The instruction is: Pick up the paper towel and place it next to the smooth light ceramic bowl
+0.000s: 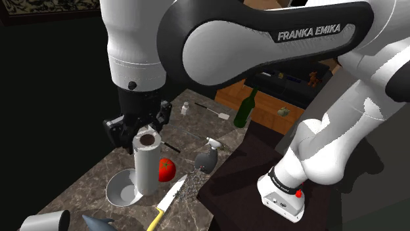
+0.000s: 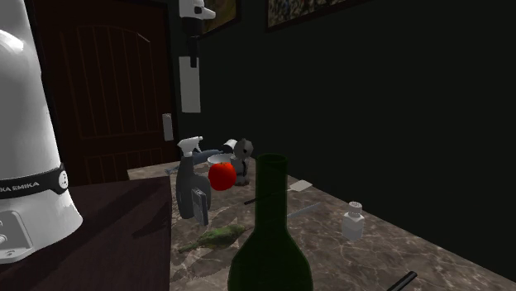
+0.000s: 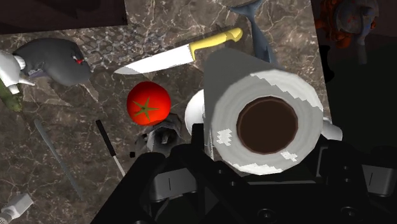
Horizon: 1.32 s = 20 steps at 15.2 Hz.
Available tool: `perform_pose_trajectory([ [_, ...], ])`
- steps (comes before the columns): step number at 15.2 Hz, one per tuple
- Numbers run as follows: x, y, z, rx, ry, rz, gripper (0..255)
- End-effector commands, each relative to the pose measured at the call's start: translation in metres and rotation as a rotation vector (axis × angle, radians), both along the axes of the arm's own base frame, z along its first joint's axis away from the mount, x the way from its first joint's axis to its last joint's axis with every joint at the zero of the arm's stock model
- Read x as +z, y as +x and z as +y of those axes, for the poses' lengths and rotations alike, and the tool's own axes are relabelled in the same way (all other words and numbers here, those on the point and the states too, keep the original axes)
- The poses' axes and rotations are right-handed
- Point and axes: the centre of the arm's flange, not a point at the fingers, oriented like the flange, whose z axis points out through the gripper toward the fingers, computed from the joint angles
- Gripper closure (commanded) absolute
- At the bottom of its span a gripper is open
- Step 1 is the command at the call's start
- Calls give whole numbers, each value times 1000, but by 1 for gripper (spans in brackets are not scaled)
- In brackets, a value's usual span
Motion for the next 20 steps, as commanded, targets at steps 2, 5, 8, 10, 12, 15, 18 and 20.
perform_pose_trajectory([
  [2,0,-13,39,-3,1,0,255],
  [5,-15,-13,39,-3,1,0,255],
  [8,-31,-13,39,-3,1,0,255],
  [10,-42,-13,39,-3,1,0,255],
  [12,-52,-13,39,-3,1,0,255],
  [15,-68,-13,39,-3,1,0,255],
  [18,-84,-13,39,-3,1,0,255],
  [20,-95,-13,39,-3,1,0,255],
])
